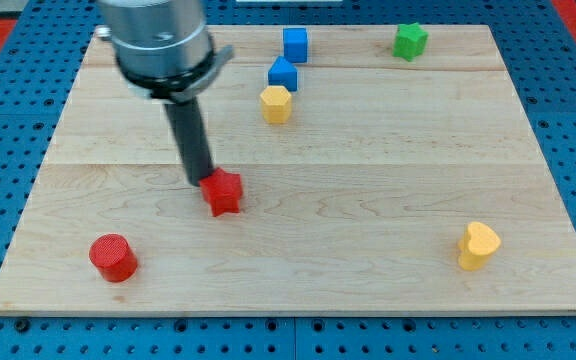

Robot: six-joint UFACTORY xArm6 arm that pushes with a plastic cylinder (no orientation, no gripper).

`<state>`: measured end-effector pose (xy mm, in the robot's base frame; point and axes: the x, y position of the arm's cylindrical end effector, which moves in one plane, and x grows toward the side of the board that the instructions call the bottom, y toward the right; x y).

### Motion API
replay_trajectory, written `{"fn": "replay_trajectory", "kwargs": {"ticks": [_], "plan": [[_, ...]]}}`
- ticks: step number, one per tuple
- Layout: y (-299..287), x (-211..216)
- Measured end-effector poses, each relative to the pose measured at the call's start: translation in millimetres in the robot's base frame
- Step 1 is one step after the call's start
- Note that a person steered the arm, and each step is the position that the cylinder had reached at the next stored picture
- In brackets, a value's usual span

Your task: Push the red star to the bottom of the yellow hexagon

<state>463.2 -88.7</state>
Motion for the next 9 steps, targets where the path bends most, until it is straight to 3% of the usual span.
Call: {"fn": "replay_trajectory", "kwargs": {"ticks": [1,2,4,5,6,7,9], "plan": [[-25,38],[11,57],[52,6],[60,2],[70,30],[119,9],[72,-21]]}}
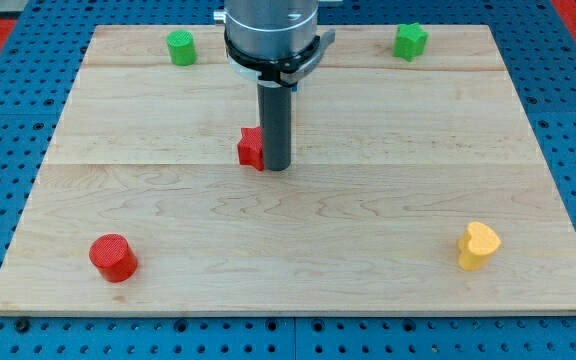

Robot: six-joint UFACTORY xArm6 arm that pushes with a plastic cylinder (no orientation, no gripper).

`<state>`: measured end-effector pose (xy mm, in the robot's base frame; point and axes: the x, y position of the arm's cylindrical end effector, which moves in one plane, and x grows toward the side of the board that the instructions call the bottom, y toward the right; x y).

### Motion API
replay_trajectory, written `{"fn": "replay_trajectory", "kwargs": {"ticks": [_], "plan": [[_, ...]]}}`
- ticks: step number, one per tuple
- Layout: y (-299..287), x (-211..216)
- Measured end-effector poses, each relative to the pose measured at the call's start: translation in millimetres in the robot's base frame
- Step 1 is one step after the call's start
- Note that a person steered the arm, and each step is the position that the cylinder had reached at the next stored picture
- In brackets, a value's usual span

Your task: Push the red star to the bottom of the yellow hexagon

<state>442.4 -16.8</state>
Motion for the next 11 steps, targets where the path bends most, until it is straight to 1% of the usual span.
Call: {"fn": "replay_trajectory", "kwargs": {"ticks": [1,2,4,5,6,7,8,9,10,11], "plan": [[8,19],[-13,37],[-17,-7],[1,-6],[4,60],[-66,68],[-124,-2],[-117,-40],[-94,-59],[-60,-56]]}}
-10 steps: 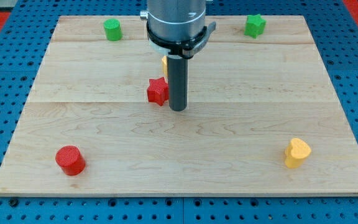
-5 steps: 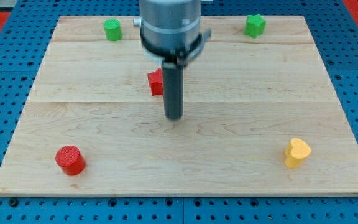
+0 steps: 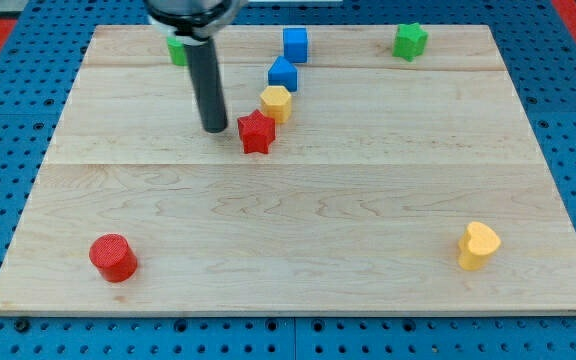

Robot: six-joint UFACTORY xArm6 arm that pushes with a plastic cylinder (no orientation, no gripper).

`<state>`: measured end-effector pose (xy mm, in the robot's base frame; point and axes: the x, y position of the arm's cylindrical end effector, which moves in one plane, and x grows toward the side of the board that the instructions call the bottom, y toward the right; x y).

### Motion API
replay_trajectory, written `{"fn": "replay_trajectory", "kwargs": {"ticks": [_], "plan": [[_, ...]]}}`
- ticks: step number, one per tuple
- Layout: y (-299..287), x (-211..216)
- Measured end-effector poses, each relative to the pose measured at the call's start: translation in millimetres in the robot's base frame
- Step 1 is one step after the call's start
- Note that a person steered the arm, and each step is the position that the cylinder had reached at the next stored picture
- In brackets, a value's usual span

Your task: Push the red star to the bottom of the yellow hexagon

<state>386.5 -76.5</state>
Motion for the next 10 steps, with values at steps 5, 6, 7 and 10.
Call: {"fn": "replay_trajectory", "kwargs": {"ticks": [5,6,7,10], "plan": [[134,58],[93,40],[76,36],[63,208]]}}
